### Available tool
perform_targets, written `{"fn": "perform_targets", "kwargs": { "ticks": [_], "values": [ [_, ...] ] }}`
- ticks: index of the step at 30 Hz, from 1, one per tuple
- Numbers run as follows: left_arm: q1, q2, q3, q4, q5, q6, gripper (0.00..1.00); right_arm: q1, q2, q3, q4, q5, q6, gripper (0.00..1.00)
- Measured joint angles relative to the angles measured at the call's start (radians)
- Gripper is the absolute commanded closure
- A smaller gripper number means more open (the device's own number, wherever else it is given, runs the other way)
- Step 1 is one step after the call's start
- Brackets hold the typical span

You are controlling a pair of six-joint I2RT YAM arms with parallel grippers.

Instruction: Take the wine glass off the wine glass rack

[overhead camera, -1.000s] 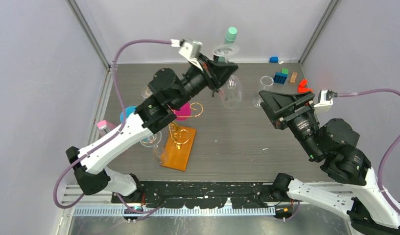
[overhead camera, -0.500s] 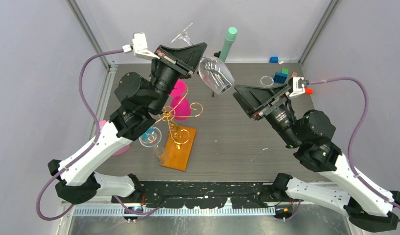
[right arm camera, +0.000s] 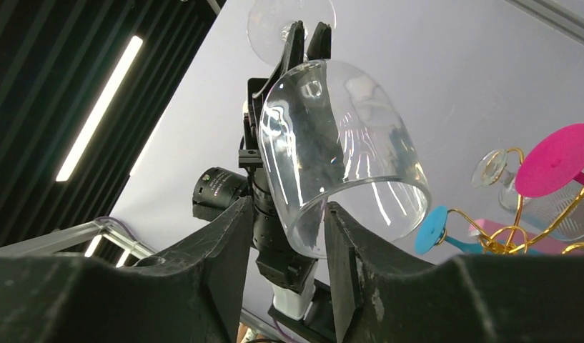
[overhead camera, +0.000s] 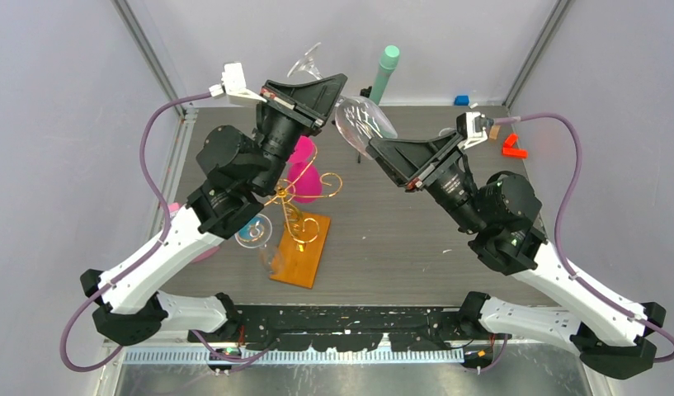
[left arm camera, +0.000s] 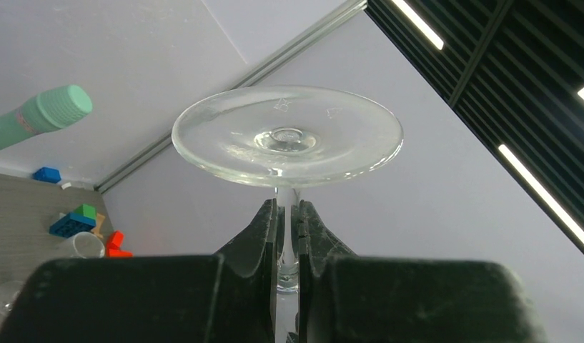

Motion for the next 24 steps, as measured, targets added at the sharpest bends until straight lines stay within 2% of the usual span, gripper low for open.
{"fn": "perform_targets", "kwargs": {
  "ticks": [7, 11, 12, 15, 18, 24],
  "values": [
    [0.0, -0.024, -0.025, 0.007, -0.001, -0.047, 1.0, 0.0, 0.023, 0.01, 0.066, -0.012, -0.036, 0.73],
    [0.0, -0.029, -0.041, 0.025, -0.006, -0.082, 0.98, 0.0, 0.032, 0.012, 0.087, -0.011, -0.064, 0.95],
    [0.0, -0.031, -0.047, 0.031, -0.01, -0.098, 0.94, 0.0, 0.034, 0.013, 0.092, -0.011, -0.073, 0.99],
    [0.0, -0.034, -0.067, 0.061, -0.019, -0.125, 0.68, 0.0, 0.034, 0.014, 0.109, -0.008, -0.084, 1.0],
    [0.0, -0.041, -0.101, 0.101, -0.011, -0.086, 0.48, 0.0, 0.033, 0.017, 0.099, 0.009, -0.099, 1.0],
    [0.0, -0.046, -0.145, 0.185, 0.035, 0.02, 0.29, 0.001, 0.033, 0.017, 0.075, 0.051, -0.14, 1.0]
  ]
}}
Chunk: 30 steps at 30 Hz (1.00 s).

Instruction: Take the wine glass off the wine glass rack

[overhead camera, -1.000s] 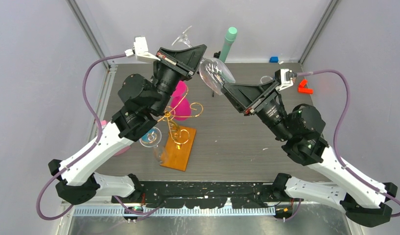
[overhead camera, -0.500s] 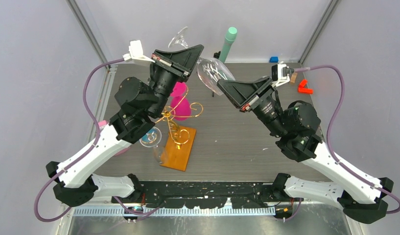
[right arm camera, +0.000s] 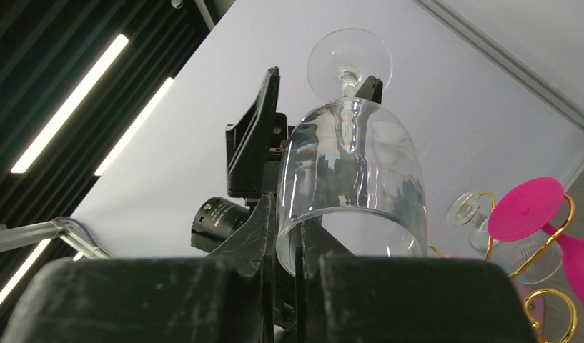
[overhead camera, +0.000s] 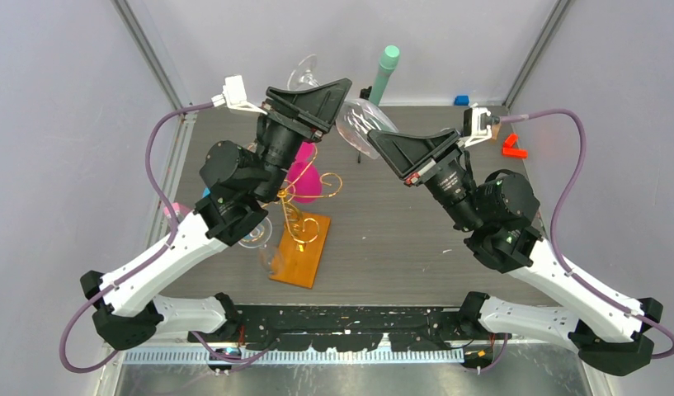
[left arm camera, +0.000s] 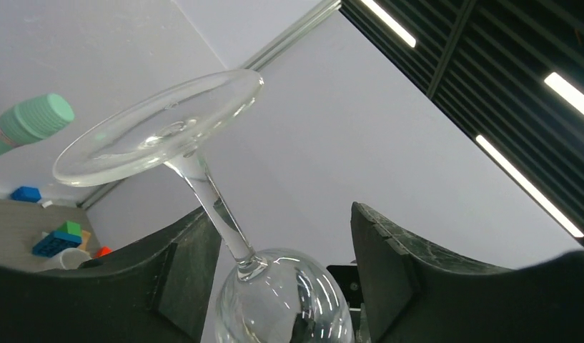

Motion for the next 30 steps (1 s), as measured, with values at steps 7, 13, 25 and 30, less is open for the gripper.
{"fn": "perform_targets", "kwargs": {
  "ticks": [7, 13, 25, 30],
  "values": [
    [0.0, -0.002, -0.007, 0.009, 0.059, 0.075, 0.18, 0.003, 0.0, 0.011, -0.01, 0.043, -0.071, 1.0],
    [0.0, -0.043, -0.01, -0.047, 0.156, 0.229, 0.13, 0.003, -0.001, 0.067, -0.081, 0.113, -0.173, 1.0],
    [0.0, -0.181, 0.012, -0.375, 0.28, 0.705, 0.12, 0.003, -0.029, 0.287, -0.669, 0.289, -0.374, 1.0],
    [0.0, -0.249, 0.026, -0.516, 0.208, 0.859, 0.12, 0.003, -0.014, 0.332, -0.989, 0.351, -0.367, 1.0]
  ]
}}
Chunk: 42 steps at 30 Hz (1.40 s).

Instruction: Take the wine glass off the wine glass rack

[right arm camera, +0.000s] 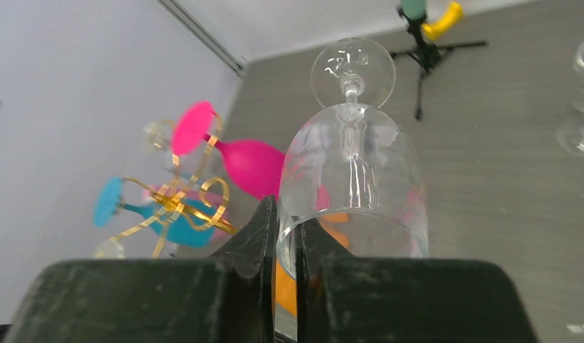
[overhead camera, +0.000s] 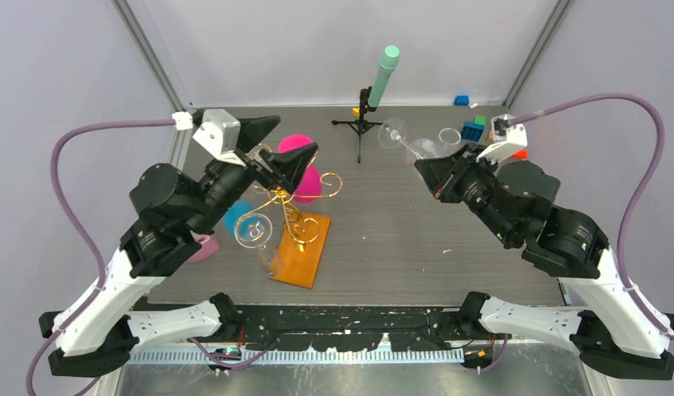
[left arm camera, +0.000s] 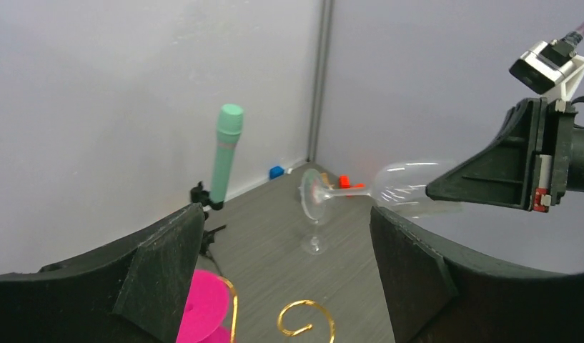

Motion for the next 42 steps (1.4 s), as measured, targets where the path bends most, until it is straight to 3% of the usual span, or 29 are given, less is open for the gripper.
{"fn": "perform_targets", "kwargs": {
  "ticks": [8, 18, 24, 34, 42],
  "values": [
    [0.0, -0.096, -0.058, -0.019, -0.125, 0.08, 0.12, -0.038, 0.114, 0.013, -0.285, -0.005, 0.072, 1.0],
    [0.0, -0.173, -0.135, -0.021, -0.195, 0.105, 0.12, -0.477, 0.262, -0.151, -0.366, -0.353, 0.095, 1.0],
    [0.0, -0.229, -0.141, -0.023, -0.219, 0.136, 0.13, -0.695, 0.396, -0.151, -0.382, -0.399, 0.02, 1.0],
    [0.0, -0.305, -0.141, -0.046, -0.271, 0.219, 0.12, -0.997, 0.759, 0.098, -0.402, -0.387, -0.113, 1.0],
    [0.0, -0.315, -0.14, -0.06, -0.322, 0.305, 0.12, -1.095, 1.048, 0.455, -0.416, -0.446, -0.193, 1.0]
  ]
}}
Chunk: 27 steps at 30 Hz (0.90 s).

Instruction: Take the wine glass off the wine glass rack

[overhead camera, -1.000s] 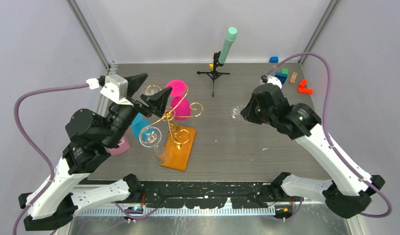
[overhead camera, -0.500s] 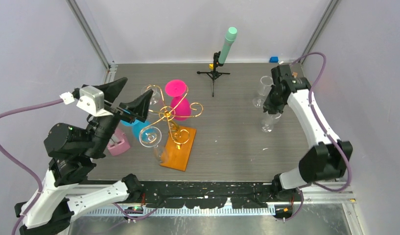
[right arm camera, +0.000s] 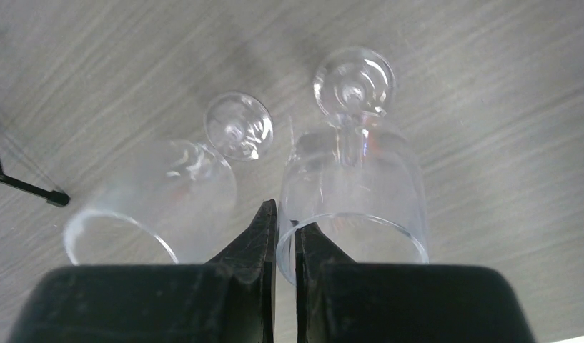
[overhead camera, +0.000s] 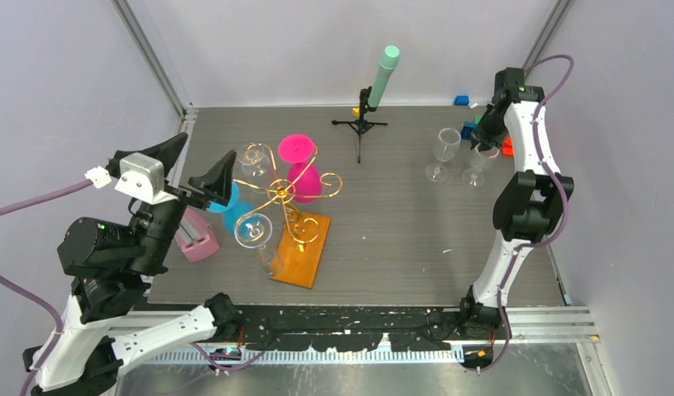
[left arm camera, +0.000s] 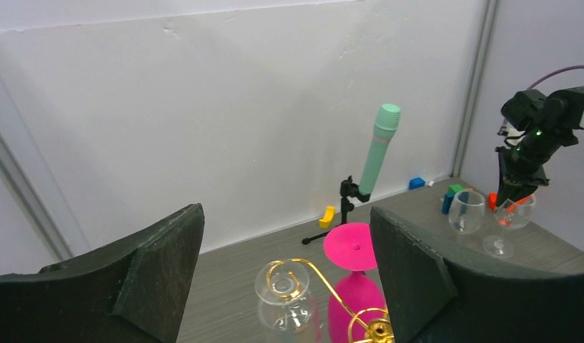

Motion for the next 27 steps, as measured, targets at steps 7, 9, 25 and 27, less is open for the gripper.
{"fn": "perform_targets", "kwargs": {
  "ticks": [7, 9, 25, 27],
  "values": [
    [0.0, -0.001, 0.0, 0.014, -0.077, 0.089, 0.12, -0.012, 0.124, 0.171, -0.04, -0.059, -0.035, 1.0],
    [0.0, 0.0, 0.0, 0.034, -0.092, 0.113, 0.12, -0.015, 0.136, 0.192, -0.052, -0.082, -0.039, 0.99],
    [0.0, 0.089, -0.005, 0.183, -0.15, 0.241, 0.08, -0.023, 0.225, 0.365, -0.142, -0.095, -0.049, 0.6],
    [0.0, 0.1, -0.005, 0.191, -0.153, 0.239, 0.07, -0.023, 0.225, 0.393, -0.134, -0.095, -0.036, 0.58]
  ]
}}
